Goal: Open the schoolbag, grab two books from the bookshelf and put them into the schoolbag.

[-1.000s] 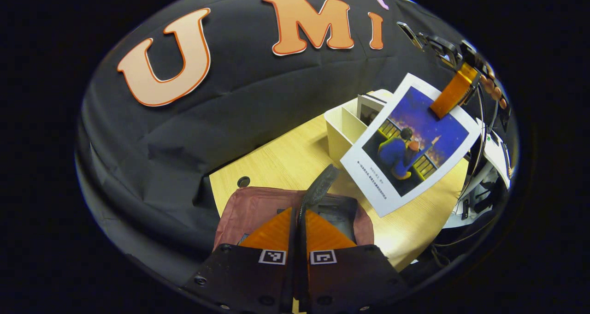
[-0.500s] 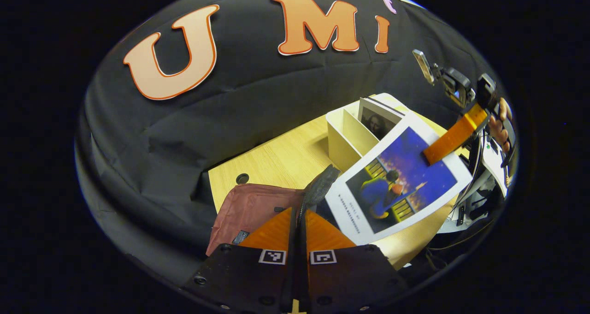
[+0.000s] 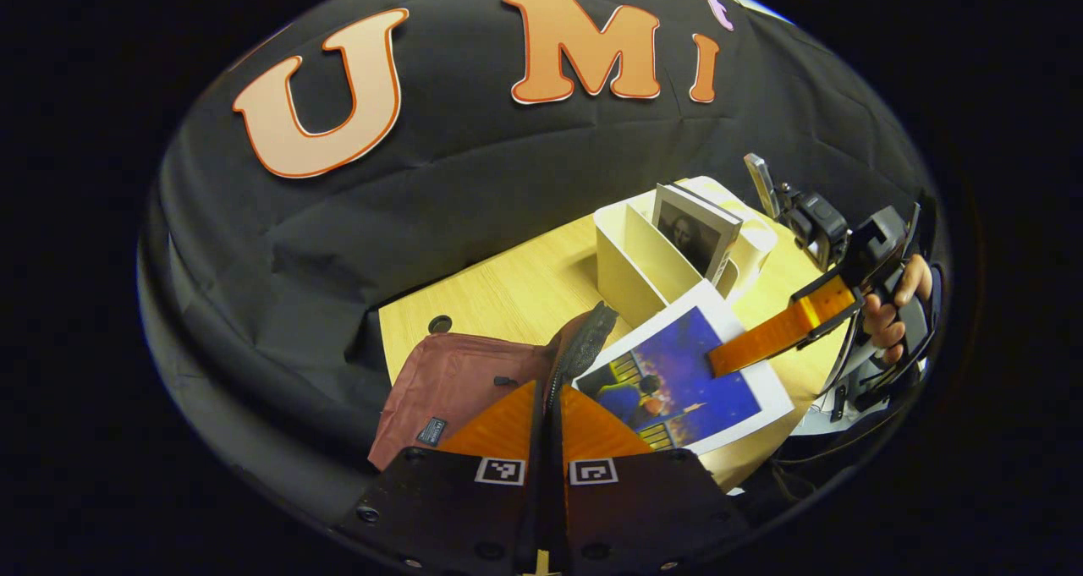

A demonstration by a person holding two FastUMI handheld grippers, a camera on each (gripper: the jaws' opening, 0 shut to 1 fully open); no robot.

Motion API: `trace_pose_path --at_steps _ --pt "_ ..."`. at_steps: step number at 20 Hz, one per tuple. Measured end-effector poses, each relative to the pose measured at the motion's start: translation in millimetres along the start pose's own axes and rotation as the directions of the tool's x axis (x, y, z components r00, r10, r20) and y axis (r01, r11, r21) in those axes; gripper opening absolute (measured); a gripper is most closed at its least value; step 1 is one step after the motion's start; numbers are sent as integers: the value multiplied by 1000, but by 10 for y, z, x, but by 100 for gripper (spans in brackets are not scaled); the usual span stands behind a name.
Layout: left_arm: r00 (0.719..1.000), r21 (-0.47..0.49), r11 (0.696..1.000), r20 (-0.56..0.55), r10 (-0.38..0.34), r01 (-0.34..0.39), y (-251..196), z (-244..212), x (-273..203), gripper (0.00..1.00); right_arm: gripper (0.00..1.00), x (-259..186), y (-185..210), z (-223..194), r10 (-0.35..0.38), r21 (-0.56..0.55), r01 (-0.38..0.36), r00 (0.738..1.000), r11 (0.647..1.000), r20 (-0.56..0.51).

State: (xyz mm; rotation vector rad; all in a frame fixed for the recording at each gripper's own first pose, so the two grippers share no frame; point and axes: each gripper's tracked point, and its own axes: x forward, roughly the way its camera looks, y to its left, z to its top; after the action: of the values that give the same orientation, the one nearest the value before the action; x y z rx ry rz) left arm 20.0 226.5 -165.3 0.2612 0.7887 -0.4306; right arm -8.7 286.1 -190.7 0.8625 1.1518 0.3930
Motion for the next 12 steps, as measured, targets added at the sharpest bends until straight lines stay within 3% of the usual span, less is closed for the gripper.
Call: trace_pose_path --at_steps 12 --pt "998 -11 999 23 -50 51 -166 -8 -75 5 25 763 15 -257 21 5 -21 999 1000 41"
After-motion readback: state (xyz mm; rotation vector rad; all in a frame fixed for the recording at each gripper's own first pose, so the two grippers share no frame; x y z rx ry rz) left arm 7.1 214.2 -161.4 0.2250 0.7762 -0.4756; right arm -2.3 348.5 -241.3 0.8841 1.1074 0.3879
